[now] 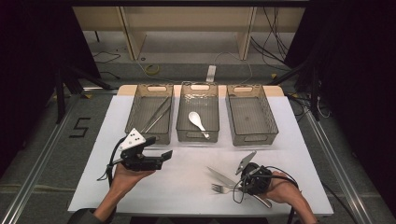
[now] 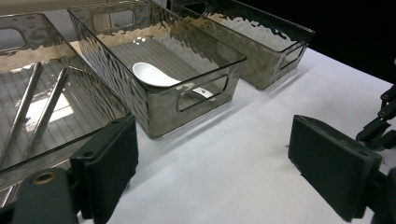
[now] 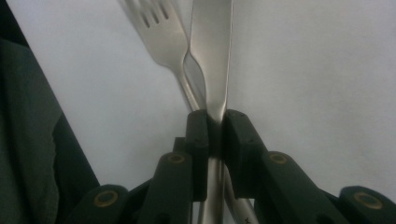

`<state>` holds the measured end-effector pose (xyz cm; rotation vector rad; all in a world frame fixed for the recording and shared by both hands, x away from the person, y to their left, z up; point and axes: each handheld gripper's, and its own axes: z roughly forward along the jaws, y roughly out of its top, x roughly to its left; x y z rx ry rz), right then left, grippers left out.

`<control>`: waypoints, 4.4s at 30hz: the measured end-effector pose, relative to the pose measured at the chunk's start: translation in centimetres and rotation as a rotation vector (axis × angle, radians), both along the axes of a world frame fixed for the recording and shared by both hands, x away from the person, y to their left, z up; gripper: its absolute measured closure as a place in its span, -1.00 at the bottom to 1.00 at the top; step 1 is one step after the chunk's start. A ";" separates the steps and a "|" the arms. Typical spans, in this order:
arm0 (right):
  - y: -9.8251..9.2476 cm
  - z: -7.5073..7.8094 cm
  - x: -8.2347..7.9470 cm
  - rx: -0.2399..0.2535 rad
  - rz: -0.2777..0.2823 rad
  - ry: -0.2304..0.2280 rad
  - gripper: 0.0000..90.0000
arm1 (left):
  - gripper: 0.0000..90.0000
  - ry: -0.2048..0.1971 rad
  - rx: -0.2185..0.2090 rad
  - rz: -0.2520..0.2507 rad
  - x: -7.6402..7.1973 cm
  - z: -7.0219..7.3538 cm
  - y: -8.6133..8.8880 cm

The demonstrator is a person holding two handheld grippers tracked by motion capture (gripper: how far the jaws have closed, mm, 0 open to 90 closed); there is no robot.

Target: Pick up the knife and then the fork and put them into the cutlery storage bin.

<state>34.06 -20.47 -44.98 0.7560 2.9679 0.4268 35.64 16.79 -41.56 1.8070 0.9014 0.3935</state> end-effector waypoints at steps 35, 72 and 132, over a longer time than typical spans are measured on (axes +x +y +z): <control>-0.4 2.3 1.6 0.044 -0.086 -0.076 0.81 | -0.66 -0.001 -0.002 0.002 0.0 0.0 0.1; -4.0 11.7 10.6 0.267 -0.286 -0.215 0.81 | -0.66 -0.008 -0.026 0.004 0.0 0.1 0.2; -4.8 6.9 21.0 0.267 -0.569 -0.118 0.81 | -0.66 -0.015 -0.034 0.003 0.0 0.2 0.2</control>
